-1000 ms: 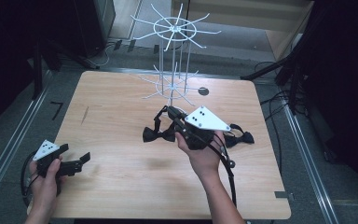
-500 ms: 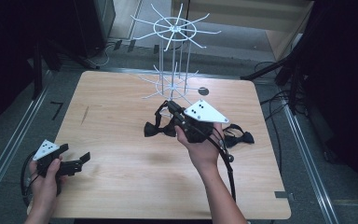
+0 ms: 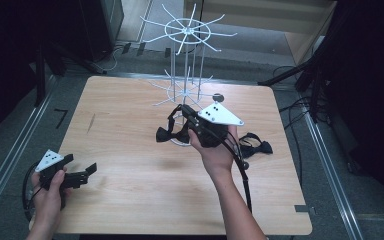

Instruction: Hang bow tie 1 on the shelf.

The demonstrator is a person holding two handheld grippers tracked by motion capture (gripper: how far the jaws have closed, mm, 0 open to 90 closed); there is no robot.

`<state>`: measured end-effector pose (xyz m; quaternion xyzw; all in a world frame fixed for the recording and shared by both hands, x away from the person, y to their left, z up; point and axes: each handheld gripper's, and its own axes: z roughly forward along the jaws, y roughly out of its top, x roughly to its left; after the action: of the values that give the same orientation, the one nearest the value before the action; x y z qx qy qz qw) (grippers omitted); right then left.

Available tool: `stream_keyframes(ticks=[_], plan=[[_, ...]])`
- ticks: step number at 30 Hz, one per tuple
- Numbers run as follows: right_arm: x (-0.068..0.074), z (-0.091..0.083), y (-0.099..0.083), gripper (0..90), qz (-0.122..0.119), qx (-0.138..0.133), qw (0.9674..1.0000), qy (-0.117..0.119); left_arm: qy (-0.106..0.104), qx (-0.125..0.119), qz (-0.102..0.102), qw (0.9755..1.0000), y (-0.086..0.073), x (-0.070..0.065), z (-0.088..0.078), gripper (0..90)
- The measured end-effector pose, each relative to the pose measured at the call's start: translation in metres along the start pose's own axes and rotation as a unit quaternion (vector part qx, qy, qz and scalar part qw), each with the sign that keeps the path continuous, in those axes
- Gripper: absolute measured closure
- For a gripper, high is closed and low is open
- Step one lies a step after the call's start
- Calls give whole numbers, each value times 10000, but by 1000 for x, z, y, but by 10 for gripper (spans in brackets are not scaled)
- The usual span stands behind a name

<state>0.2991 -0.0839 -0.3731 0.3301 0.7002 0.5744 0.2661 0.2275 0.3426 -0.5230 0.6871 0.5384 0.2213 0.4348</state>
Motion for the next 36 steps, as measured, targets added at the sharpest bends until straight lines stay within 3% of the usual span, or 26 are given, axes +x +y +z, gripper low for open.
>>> stream_keyframes(ticks=[8,16,36], plan=[[-6,8,-5,898,152,70,9998,-88,-7,6,2,10000,0,0,0,2],[-6,13,-9,898,100,151,9997,-167,-6,9,8,10000,0,0,0,2],[-14,15,-40,847,210,345,9986,-339,-7,24,14,10000,0,0,0,1]])
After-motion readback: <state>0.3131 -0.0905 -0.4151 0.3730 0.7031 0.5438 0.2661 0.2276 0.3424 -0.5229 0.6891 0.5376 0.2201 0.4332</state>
